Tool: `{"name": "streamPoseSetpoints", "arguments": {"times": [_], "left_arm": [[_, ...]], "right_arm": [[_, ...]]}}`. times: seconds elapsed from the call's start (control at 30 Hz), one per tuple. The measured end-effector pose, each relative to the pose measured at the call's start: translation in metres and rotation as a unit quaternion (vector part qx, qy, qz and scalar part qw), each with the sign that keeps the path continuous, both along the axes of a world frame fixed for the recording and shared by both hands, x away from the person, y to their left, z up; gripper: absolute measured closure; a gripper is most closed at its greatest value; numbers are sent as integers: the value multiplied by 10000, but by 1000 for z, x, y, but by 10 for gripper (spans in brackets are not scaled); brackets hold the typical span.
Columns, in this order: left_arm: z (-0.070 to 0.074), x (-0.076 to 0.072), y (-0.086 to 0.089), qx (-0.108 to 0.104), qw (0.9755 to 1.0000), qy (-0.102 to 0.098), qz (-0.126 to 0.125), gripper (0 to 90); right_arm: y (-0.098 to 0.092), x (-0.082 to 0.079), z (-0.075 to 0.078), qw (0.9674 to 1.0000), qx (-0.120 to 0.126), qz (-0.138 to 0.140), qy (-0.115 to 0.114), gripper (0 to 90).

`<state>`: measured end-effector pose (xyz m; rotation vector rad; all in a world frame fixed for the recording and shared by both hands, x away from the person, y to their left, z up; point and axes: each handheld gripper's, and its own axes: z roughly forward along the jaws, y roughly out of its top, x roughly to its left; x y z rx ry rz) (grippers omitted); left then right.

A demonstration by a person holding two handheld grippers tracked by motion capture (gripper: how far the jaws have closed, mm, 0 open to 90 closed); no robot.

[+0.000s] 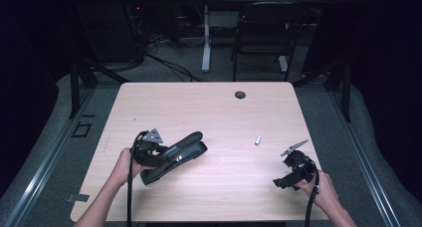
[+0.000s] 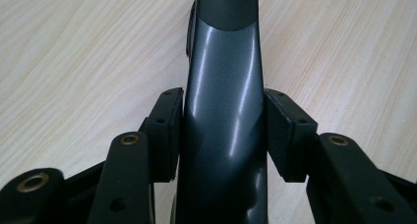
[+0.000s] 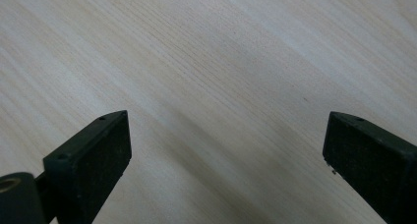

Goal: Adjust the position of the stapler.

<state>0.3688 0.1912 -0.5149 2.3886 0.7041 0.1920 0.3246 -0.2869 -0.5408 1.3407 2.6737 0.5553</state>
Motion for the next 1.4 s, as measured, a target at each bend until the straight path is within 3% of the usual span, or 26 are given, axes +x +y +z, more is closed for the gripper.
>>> {"name": "streamPoseSetpoints", "arguments": {"times": [0.53,0.7,1.4], "left_arm": [[0,-3,-16,-11,9991,-29,-424,533],[1,-4,-25,44,9979,-48,-646,533],[1,-9,-45,60,9931,-70,-1171,533]], "right_arm": [[0,1,-1,10000,-71,18,26,39],[0,1,0,10000,-58,29,30,38],[1,1,-1,10000,-5,8,30,39]]}}
